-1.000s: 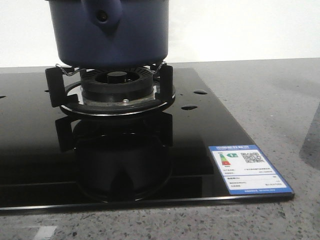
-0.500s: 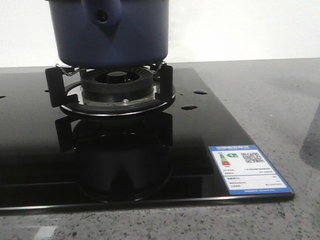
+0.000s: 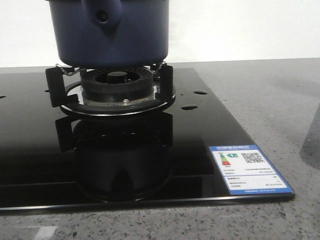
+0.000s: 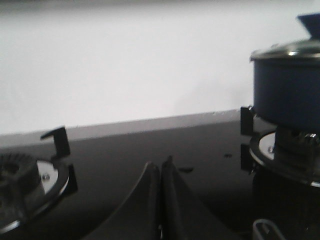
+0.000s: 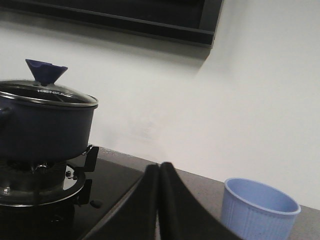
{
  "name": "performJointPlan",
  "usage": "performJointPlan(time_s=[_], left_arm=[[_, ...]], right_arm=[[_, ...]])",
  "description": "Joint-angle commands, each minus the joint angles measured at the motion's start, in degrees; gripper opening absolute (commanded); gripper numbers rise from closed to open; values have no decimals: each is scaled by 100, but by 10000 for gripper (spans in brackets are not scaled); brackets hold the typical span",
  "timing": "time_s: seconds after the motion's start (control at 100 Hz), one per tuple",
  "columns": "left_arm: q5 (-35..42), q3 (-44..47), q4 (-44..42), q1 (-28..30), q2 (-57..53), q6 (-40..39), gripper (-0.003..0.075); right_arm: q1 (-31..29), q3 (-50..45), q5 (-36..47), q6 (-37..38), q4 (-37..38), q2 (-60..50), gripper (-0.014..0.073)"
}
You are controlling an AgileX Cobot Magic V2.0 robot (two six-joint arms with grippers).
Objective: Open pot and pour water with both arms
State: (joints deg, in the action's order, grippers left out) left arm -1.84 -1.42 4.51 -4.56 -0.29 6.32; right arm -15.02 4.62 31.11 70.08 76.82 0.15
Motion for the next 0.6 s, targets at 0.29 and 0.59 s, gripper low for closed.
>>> performJointPlan(time_s=[0.29,0.59], left_arm=[[184,203,-190,407,-151,-632,-20],[235,203,-190,407,-151,-602,-20]], right_arm=[[9,163,-17,1,-181,66,-49],[9,163,-17,1,-181,66,-49]])
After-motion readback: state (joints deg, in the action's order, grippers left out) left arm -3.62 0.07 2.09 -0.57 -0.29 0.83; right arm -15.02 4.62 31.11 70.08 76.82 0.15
